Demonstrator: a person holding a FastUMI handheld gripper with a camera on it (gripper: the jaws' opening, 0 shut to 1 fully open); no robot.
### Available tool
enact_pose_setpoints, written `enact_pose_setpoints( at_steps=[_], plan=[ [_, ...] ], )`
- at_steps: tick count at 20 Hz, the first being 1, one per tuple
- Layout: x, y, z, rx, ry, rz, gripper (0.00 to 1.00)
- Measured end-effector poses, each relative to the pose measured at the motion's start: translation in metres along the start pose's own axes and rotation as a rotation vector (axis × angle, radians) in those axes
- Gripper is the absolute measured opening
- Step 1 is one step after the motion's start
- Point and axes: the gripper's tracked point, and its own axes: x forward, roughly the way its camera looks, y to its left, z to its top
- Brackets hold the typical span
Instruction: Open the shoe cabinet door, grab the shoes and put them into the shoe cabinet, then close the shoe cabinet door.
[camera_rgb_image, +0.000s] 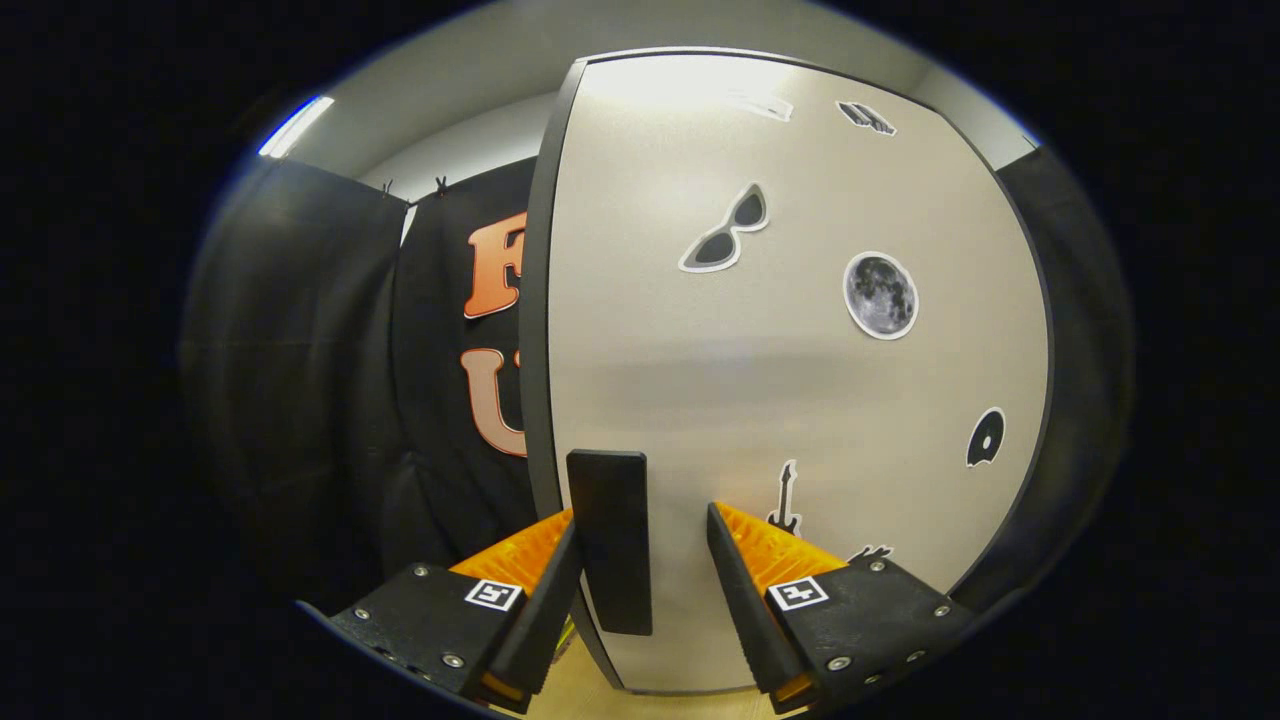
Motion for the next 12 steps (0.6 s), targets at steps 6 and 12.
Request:
enact_pose_setpoints(
  at_steps=[6,12],
  plan=[
    [-0.031,-0.003,0.012,0.028,-0.023,0.000,0.78],
    [-0.104,-0.022,0.024,-0.029,-0.042,-0.056,0.80]
  ],
)
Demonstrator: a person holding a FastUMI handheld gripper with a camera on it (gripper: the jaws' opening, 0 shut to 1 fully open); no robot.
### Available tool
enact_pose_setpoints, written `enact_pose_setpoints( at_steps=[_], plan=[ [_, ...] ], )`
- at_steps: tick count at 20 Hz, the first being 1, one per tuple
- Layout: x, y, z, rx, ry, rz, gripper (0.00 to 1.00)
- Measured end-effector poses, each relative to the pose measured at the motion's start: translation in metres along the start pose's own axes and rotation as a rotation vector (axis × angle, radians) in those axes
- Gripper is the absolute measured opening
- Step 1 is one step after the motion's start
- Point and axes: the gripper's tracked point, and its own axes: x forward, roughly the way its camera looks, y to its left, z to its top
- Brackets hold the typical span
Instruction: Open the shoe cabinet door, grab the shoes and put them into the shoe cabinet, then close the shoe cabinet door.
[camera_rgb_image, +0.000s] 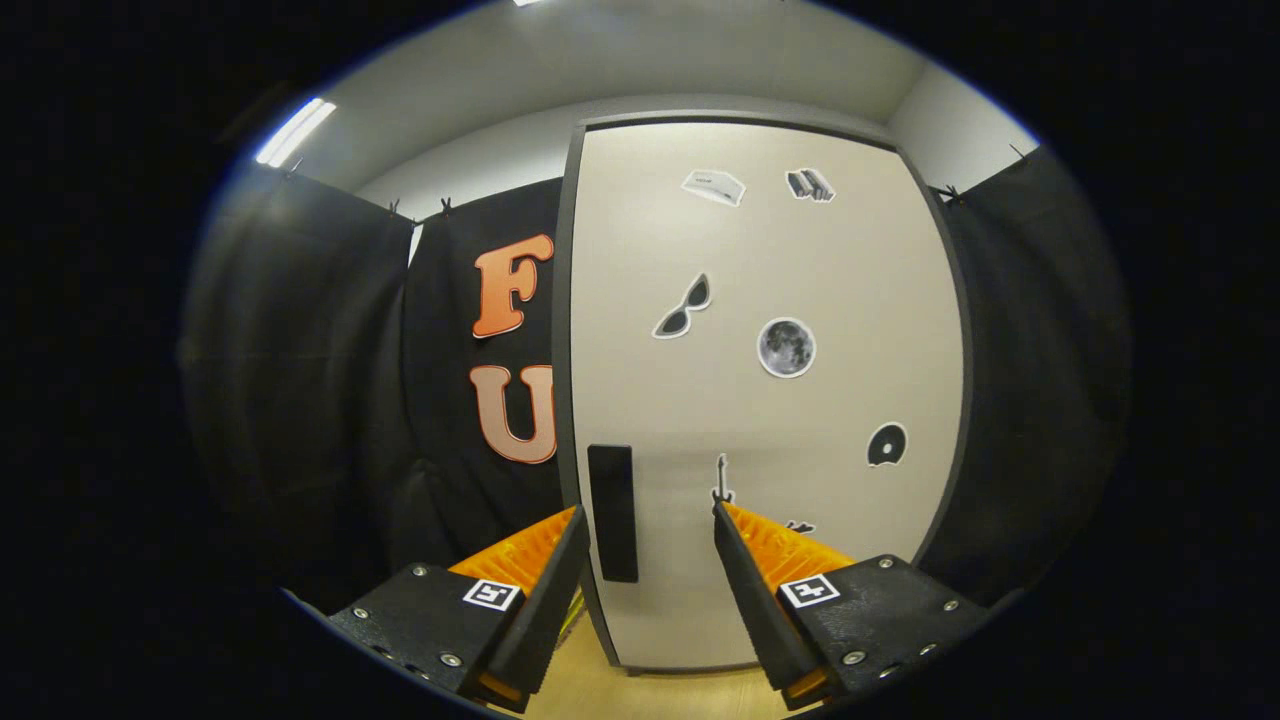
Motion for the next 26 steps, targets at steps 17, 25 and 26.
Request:
enact_pose_setpoints(
  at_steps=[17,25,26],
  plan=[
    [-0.184,-0.052,0.013,0.023,-0.044,-0.185,0.93],
    [-0.201,-0.049,0.011,0.031,-0.039,-0.183,0.93],
    [-0.201,-0.049,0.010,0.027,-0.034,-0.183,0.93]
  ],
)
